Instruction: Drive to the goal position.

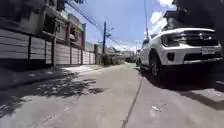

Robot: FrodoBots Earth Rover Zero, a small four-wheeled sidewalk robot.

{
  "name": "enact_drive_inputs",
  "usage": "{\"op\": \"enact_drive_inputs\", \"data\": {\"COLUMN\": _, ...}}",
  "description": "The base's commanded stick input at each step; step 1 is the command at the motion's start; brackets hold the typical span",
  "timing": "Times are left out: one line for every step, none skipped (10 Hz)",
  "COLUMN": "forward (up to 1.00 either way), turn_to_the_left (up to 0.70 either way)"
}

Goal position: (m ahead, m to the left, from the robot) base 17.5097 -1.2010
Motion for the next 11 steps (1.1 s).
{"op": "enact_drive_inputs", "data": {"forward": 1.00, "turn_to_the_left": 0.00}}
{"op": "enact_drive_inputs", "data": {"forward": 1.00, "turn_to_the_left": 0.00}}
{"op": "enact_drive_inputs", "data": {"forward": 1.00, "turn_to_the_left": 0.00}}
{"op": "enact_drive_inputs", "data": {"forward": 1.00, "turn_to_the_left": 0.00}}
{"op": "enact_drive_inputs", "data": {"forward": 1.00, "turn_to_the_left": 0.00}}
{"op": "enact_drive_inputs", "data": {"forward": 1.00, "turn_to_the_left": 0.00}}
{"op": "enact_drive_inputs", "data": {"forward": 1.00, "turn_to_the_left": 0.00}}
{"op": "enact_drive_inputs", "data": {"forward": 1.00, "turn_to_the_left": -0.03}}
{"op": "enact_drive_inputs", "data": {"forward": 1.00, "turn_to_the_left": -0.26}}
{"op": "enact_drive_inputs", "data": {"forward": 1.00, "turn_to_the_left": -0.40}}
{"op": "enact_drive_inputs", "data": {"forward": 1.00, "turn_to_the_left": -0.22}}
